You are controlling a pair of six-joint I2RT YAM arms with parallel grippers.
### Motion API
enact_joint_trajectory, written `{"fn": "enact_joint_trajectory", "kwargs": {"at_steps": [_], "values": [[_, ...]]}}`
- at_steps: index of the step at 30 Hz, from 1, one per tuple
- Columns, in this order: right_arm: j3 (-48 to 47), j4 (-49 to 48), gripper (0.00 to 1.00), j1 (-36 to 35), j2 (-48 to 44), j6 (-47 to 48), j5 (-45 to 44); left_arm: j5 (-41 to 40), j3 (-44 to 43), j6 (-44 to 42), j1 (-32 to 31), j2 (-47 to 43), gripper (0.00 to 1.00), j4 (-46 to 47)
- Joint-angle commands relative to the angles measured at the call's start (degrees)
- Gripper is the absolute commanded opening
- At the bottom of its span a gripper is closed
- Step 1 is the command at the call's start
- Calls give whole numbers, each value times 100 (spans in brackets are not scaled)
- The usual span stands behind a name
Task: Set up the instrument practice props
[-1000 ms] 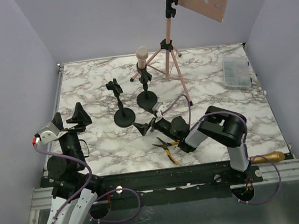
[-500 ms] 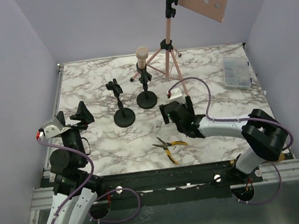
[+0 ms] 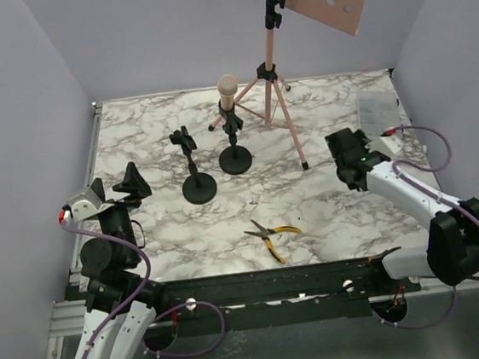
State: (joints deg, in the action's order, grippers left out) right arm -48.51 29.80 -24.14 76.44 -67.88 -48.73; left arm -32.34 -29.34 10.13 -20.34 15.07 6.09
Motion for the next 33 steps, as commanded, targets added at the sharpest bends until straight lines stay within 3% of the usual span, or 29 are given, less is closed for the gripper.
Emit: {"fn": "enact_joint_trajectory", "kwargs": {"at_steps": [1, 8, 11, 17, 19, 20, 21, 25, 33], "values": [[-5, 1158, 100, 1227, -224, -1804, 111, 159, -105, 45, 23, 58, 99, -42], [789, 1589, 100, 3126, -790, -2025, 126, 202, -76, 85, -80, 7, 99, 4], [1402, 1423, 100, 3329, -1328, -1879, -171, 202, -63, 70, -278, -42, 99, 53], [2065, 2235, 99, 3486, -2413, -2776, -276, 149, -30, 42, -782, -202, 99, 105], [1942, 2925, 99, 3578, -2206, -3219, -397, 116, -28, 43, -924, -283, 99, 104], [1814, 3553, 98, 3619, -1982, -4037, -366, 112, -28, 42, -981, -339, 99, 108], [1643, 3843, 98, 3621, -1730, -4274, -324, 91, -28, 34, -1036, -389, 99, 116], [1401, 4534, 97, 3896, -841, -5165, -244, -23, -10, -10, -1111, -567, 99, 147], [1174, 4579, 95, 4768, 17, -5057, 102, -127, 6, -61, -1213, -698, 99, 171]]}}
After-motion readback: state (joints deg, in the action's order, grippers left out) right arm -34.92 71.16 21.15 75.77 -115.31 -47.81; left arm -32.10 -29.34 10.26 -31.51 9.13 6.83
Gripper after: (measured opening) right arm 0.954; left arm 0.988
